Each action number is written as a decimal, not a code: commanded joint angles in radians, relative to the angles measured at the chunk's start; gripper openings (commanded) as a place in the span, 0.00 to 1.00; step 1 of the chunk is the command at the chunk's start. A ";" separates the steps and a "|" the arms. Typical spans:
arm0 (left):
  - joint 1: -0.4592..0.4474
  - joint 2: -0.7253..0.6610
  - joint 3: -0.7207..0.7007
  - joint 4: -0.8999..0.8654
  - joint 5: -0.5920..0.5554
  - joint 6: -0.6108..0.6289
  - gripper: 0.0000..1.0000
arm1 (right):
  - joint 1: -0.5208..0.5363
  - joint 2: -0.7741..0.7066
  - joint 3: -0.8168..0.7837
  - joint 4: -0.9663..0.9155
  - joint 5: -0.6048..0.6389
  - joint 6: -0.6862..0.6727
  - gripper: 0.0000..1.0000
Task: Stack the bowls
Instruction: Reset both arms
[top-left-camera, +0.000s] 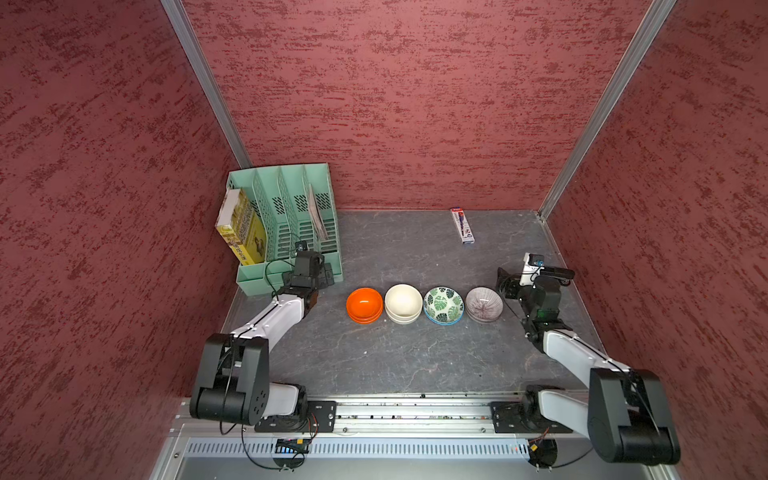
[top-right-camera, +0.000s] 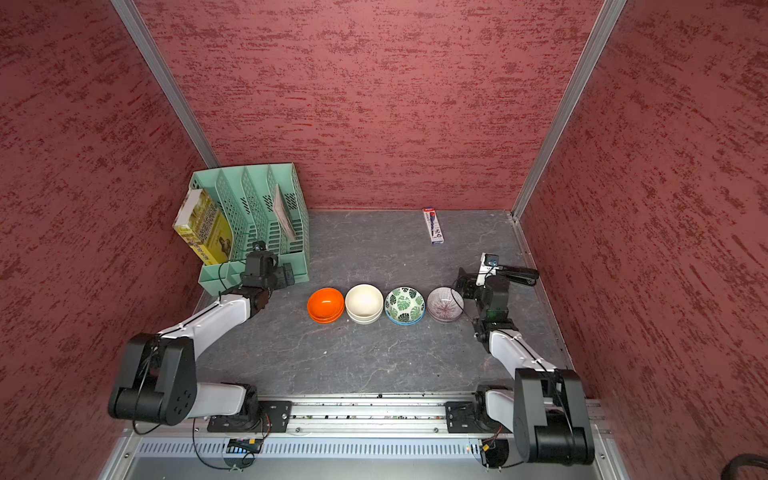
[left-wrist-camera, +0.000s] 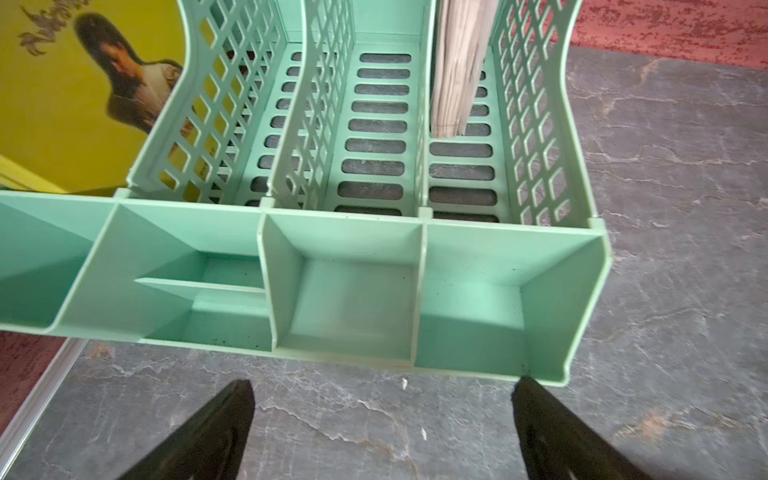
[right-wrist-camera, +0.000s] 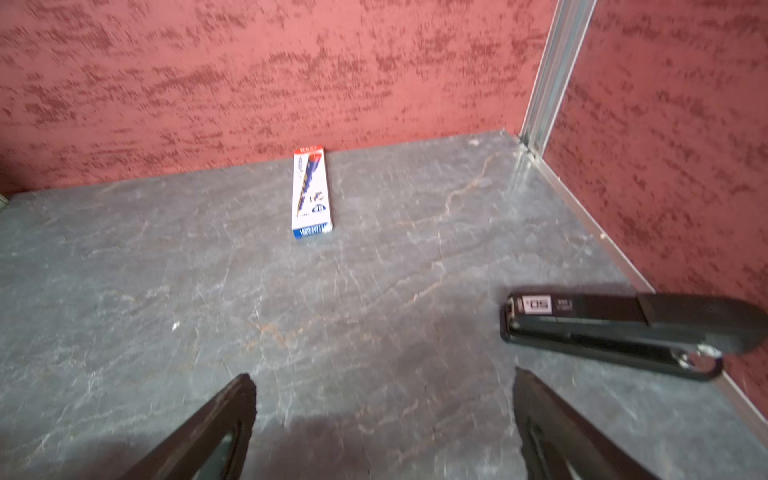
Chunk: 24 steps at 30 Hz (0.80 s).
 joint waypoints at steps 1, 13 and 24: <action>0.014 -0.026 -0.065 0.184 -0.043 0.017 1.00 | -0.005 0.026 -0.001 0.135 0.000 -0.011 0.98; 0.027 -0.016 -0.211 0.483 0.017 0.071 1.00 | -0.003 0.120 -0.083 0.359 -0.081 -0.022 0.99; 0.035 0.109 -0.287 0.859 0.083 0.153 1.00 | 0.011 0.292 -0.132 0.596 -0.103 -0.047 0.98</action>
